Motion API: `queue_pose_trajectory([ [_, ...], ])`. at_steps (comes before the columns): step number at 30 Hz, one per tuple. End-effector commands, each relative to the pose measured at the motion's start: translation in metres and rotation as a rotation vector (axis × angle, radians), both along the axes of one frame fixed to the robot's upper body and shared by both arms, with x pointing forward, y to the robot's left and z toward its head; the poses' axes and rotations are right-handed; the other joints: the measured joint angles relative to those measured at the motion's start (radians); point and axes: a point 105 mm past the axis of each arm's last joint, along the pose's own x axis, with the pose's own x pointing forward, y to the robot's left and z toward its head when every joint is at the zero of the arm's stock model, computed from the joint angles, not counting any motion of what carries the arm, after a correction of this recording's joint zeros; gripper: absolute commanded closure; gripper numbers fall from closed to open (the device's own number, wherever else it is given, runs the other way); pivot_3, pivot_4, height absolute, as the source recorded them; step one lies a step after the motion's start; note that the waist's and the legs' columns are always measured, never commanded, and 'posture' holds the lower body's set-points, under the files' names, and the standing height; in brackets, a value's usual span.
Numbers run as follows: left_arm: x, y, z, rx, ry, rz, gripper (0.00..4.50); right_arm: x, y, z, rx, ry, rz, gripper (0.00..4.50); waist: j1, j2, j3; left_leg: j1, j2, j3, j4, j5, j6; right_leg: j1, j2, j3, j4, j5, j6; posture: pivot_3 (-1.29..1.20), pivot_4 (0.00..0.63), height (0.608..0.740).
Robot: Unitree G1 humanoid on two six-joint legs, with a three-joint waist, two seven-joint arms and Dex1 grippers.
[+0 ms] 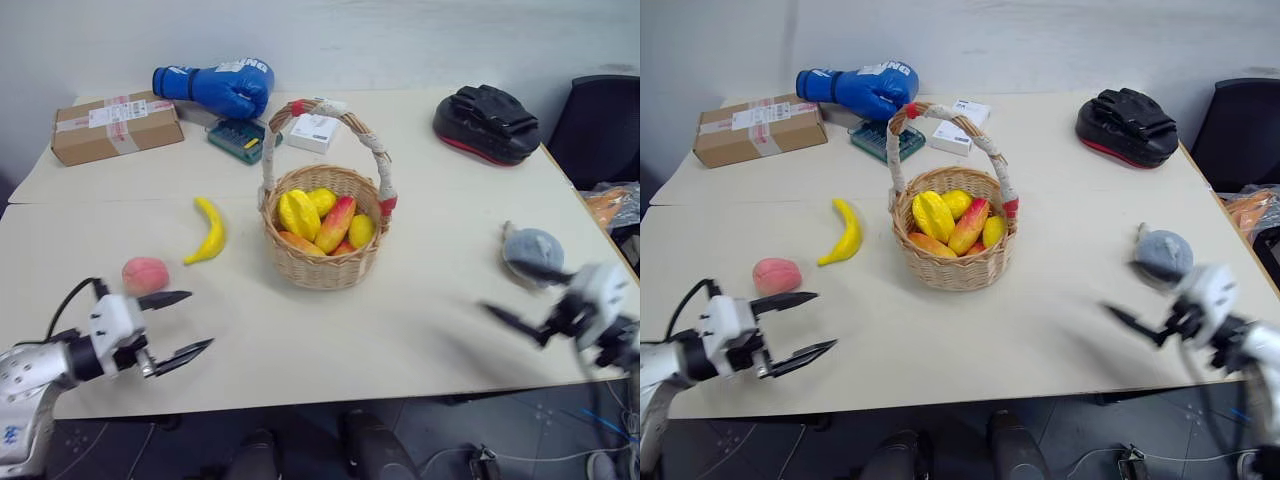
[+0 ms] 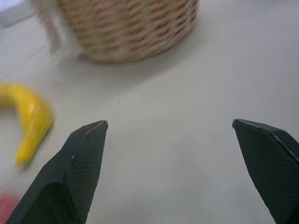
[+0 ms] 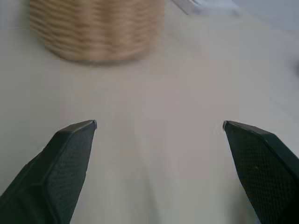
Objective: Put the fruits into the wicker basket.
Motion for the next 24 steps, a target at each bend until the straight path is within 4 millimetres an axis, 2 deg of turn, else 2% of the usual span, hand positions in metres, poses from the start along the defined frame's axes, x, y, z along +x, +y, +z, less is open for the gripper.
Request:
queue_pose_trajectory([
  [1,-0.016,0.055,0.013,0.012,-0.104,0.261,0.0,-0.028,0.061,0.033,0.084,-0.192,0.256,0.03,0.001,0.001,0.001,0.0,-0.001,0.0,0.0,0.0,0.0,0.0,-0.001,0.0,0.001,0.0,0.0,0.0,0.15,0.74],
  [4,-0.042,0.109,-0.001,-0.043,-0.027,0.512,0.0,-0.034,0.089,0.042,0.147,-0.233,0.358,0.03,0.004,-0.004,-0.002,0.0,-0.001,0.0,0.001,0.0,0.0,0.001,-0.003,-0.002,0.0,0.0,0.0,0.0,0.15,0.74],
  [7,-0.062,0.15,-0.01,-0.154,0.021,0.737,0.0,-0.032,0.102,0.042,0.187,-0.242,0.371,0.03,0.009,-0.012,-0.006,0.001,-0.001,0.0,0.0,0.0,0.0,0.001,-0.008,-0.008,-0.002,0.001,-0.002,0.0,0.15,0.74],
  [9,-0.074,0.161,-0.019,-0.156,0.087,0.779,0.0,-0.027,0.109,0.042,0.23,-0.246,0.339,0.03,0.017,-0.017,-0.009,0.001,-0.001,-0.003,0.0,-0.001,-0.001,0.001,-0.014,-0.017,-0.002,-0.001,-0.006,0.0,0.15,0.74],
  [12,-0.061,0.151,-0.006,-0.19,0.062,0.719,0.0,-0.026,0.113,0.041,0.217,-0.261,0.337,0.03,0.029,-0.018,-0.01,-0.001,0.0,-0.005,-0.002,-0.005,-0.008,0.001,-0.026,-0.036,-0.002,-0.009,-0.02,0.0,0.15,0.74],
  [16,-0.021,0.117,0.025,-0.194,-0.012,0.541,0.0,-0.024,0.115,0.038,0.205,-0.262,0.326,0.03,0.053,-0.017,-0.01,-0.002,0.002,-0.003,-0.007,-0.003,-0.011,0.001,-0.041,-0.06,-0.002,-0.011,-0.025,0.0,0.15,0.74],
  [18,0.008,0.096,0.041,-0.158,-0.036,0.43,0.0,-0.017,0.112,0.035,0.237,-0.24,0.269,0.03,0.061,-0.017,-0.011,-0.002,0.004,-0.001,-0.01,0.0,-0.012,0.003,-0.045,-0.067,-0.002,-0.02,-0.041,0.0,0.15,0.74],
  [21,0.044,0.071,0.057,-0.121,-0.034,0.308,0.0,-0.012,0.112,0.032,0.244,-0.232,0.249,0.03,0.068,-0.019,-0.012,-0.003,0.003,-0.001,-0.01,0.002,-0.012,0.008,-0.049,-0.077,-0.002,-0.018,-0.037,0.0,0.15,0.74],
  [23,0.063,0.064,0.058,-0.101,0.0,0.274,0.0,-0.01,0.112,0.029,0.247,-0.224,0.247,0.03,0.069,-0.015,-0.012,-0.003,0.002,0.002,-0.011,0.003,-0.01,0.008,-0.053,-0.081,-0.002,-0.011,-0.025,0.0,0.15,0.74],
  [24,0.071,0.057,0.057,-0.089,0.014,0.234,0.0,-0.009,0.111,0.029,0.258,-0.221,0.237,0.03,0.065,-0.014,-0.012,-0.003,0.001,0.003,-0.011,0.003,-0.009,0.007,-0.055,-0.087,-0.002,-0.011,-0.024,0.0,0.15,0.74],
])
